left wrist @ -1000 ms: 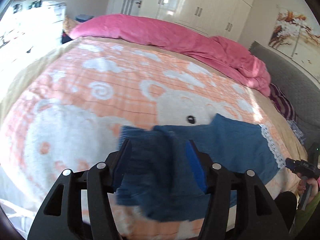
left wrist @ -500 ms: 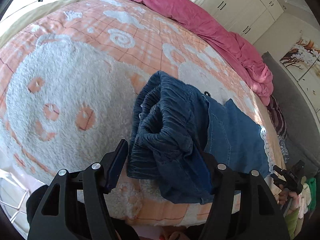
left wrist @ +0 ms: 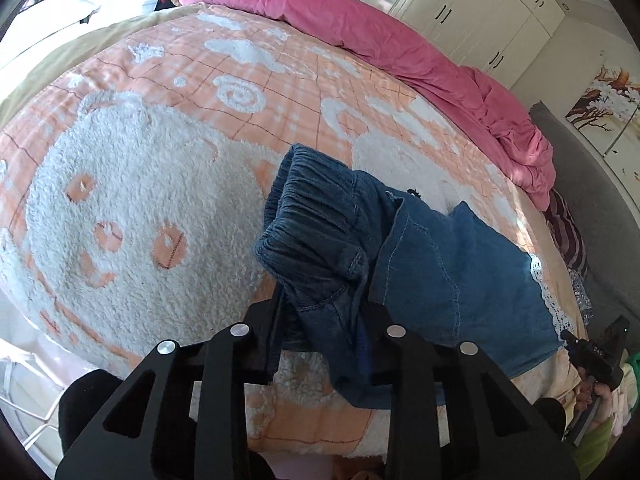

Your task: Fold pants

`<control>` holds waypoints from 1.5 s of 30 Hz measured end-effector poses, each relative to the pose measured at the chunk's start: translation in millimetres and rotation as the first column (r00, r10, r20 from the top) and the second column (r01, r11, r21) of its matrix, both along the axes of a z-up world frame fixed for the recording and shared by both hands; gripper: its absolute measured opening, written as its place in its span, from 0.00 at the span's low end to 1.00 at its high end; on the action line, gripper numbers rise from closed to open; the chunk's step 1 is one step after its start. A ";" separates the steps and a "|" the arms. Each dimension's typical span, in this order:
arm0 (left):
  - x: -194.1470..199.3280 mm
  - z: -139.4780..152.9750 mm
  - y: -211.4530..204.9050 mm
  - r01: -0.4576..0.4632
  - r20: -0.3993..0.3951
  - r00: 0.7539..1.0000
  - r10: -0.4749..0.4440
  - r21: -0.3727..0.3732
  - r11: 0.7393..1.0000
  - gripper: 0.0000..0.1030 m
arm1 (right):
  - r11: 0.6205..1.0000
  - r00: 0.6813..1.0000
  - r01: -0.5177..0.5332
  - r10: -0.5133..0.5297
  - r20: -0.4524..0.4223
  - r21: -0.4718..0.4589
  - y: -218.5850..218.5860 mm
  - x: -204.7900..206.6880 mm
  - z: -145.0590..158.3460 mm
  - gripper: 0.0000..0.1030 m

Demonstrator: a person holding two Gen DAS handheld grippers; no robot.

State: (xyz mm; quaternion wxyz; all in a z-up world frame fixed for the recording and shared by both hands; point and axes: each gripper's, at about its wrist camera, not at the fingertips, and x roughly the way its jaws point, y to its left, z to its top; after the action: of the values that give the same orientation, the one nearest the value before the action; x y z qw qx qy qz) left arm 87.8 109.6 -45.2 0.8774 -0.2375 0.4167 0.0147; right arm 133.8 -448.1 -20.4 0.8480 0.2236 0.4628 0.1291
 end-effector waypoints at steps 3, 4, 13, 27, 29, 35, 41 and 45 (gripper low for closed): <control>-2.5 -8.5 -5.4 0.007 -0.028 1.000 -0.006 0.031 0.999 0.29 | 0.994 0.999 -0.031 0.028 -0.033 -0.104 6.9 -1.3 -2.4 0.13; -3.1 -10.7 -7.4 0.010 -0.032 0.999 -0.008 0.049 0.999 0.31 | 0.991 0.998 -0.038 0.030 -0.058 -0.130 9.5 -0.7 -7.5 0.14; -29.2 5.3 3.1 0.028 -0.004 1.000 -0.028 0.089 0.996 0.55 | 0.981 0.999 0.012 -0.021 -0.044 -0.191 1.7 -13.5 -4.1 0.34; -12.8 78.9 -51.3 0.131 0.152 0.973 -0.175 0.262 0.956 0.65 | 0.963 0.982 -0.051 0.096 0.161 -0.264 56.5 -13.4 54.0 0.45; 10.9 75.2 -73.7 0.175 0.136 0.967 -0.215 0.258 0.950 0.65 | 0.957 0.976 -0.093 0.142 0.164 -0.273 80.2 -5.5 54.3 0.45; 67.7 44.1 -108.3 0.239 0.051 0.964 -0.259 0.252 0.938 0.65 | 0.942 0.961 -0.185 0.234 0.151 -0.280 135.4 22.7 44.6 0.52; 99.1 -9.2 -85.0 0.173 -0.070 0.984 -0.161 0.237 0.956 0.64 | 0.923 0.982 -0.178 0.191 0.004 -0.341 147.0 54.2 -0.7 0.59; 93.3 -16.5 -84.7 0.181 -0.033 0.983 -0.178 0.281 0.943 0.64 | 0.943 0.994 -0.110 0.103 -0.039 -0.314 120.2 61.9 -32.1 0.59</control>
State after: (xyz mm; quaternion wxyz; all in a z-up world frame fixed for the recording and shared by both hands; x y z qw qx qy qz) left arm 181.1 25.0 -61.8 0.8984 -0.0707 0.4334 -0.0050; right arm 195.7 -327.9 -52.5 0.8595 0.0611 0.4981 0.0968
